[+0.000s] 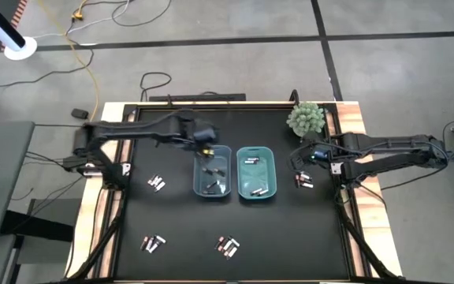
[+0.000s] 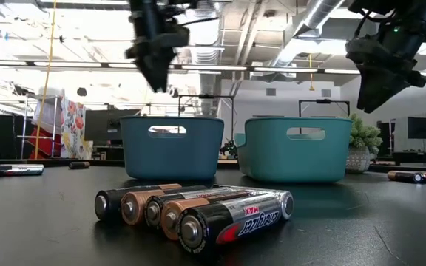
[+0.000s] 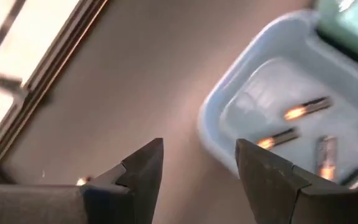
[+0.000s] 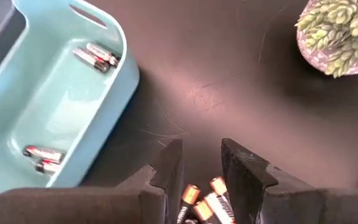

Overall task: Sort batteries
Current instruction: Put the black battery into the blue bin

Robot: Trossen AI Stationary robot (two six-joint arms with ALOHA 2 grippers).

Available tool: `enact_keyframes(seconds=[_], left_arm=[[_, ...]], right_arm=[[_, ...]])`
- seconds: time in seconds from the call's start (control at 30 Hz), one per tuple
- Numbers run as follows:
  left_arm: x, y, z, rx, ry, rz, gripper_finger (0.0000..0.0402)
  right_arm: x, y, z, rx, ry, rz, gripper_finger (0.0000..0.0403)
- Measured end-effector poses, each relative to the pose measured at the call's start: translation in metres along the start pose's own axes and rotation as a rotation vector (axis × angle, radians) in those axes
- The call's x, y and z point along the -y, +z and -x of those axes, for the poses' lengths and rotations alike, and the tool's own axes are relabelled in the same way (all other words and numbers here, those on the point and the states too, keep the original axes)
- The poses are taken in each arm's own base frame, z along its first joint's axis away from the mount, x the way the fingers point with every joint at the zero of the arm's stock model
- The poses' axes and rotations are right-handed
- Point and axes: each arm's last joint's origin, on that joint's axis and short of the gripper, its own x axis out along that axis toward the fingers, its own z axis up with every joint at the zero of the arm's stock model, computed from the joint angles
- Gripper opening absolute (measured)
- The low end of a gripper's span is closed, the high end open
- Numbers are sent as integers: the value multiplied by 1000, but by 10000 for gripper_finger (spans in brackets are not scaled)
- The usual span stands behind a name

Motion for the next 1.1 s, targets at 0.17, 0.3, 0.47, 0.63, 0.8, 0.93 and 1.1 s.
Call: enact_keyframes(seconds=[0.17,0.3,0.47,0.63,0.8,0.93,1.1], left_arm=[[-48,-46,-11,12,20,117,194],[-85,-80,-23,-17,28,259,194],[-123,-109,-37,-77,56,416,194],[-146,-119,-58,-160,94,450,194],[-159,-115,-81,-228,91,396,194],[-166,-113,-103,-281,100,358,194],[-172,-112,-128,-334,92,316,194]], right_arm=[[-3,1,0,19,32,-108,127],[-6,4,1,39,65,-159,127],[-10,7,1,66,106,-182,127],[-12,9,1,76,128,-235,127],[-12,9,1,73,130,-292,127],[-12,9,1,73,130,-299,127],[-12,9,1,73,130,-302,127]])
